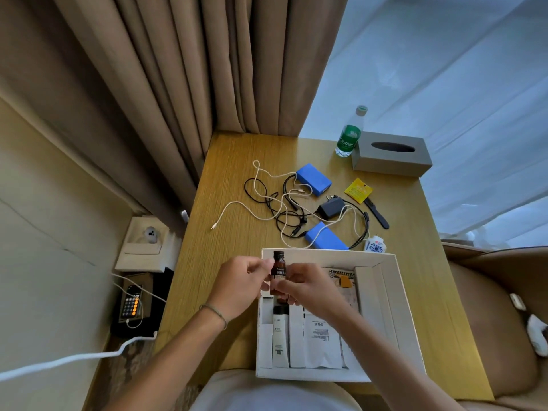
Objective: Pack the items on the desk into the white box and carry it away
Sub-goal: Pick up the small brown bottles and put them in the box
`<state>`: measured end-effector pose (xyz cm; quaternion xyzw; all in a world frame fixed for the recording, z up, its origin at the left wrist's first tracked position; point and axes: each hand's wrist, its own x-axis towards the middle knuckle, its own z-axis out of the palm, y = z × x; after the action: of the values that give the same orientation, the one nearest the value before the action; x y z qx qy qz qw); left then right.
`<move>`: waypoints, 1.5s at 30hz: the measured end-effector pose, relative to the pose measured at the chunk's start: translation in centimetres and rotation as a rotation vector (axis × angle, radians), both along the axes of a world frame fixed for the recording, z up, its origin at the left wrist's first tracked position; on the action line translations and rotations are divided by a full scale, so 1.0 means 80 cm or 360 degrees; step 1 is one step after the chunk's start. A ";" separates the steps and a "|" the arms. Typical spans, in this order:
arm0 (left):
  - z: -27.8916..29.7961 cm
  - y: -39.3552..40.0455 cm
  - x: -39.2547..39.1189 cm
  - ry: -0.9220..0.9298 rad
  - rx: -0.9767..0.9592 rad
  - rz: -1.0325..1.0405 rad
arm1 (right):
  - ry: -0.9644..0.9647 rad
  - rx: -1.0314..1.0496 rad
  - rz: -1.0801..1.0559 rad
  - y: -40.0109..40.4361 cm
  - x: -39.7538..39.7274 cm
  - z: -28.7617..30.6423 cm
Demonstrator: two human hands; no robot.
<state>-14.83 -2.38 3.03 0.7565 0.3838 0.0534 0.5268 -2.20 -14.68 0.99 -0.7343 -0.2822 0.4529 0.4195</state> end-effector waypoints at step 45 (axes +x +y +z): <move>0.011 -0.043 0.200 0.0104 0.0579 -0.0350 | -0.0479 -0.0183 -0.0583 -0.087 0.262 0.019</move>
<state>1.15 -5.85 3.89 0.8778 0.2999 0.0392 0.3715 18.74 -21.65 2.51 -0.8552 -0.1774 0.2701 0.4053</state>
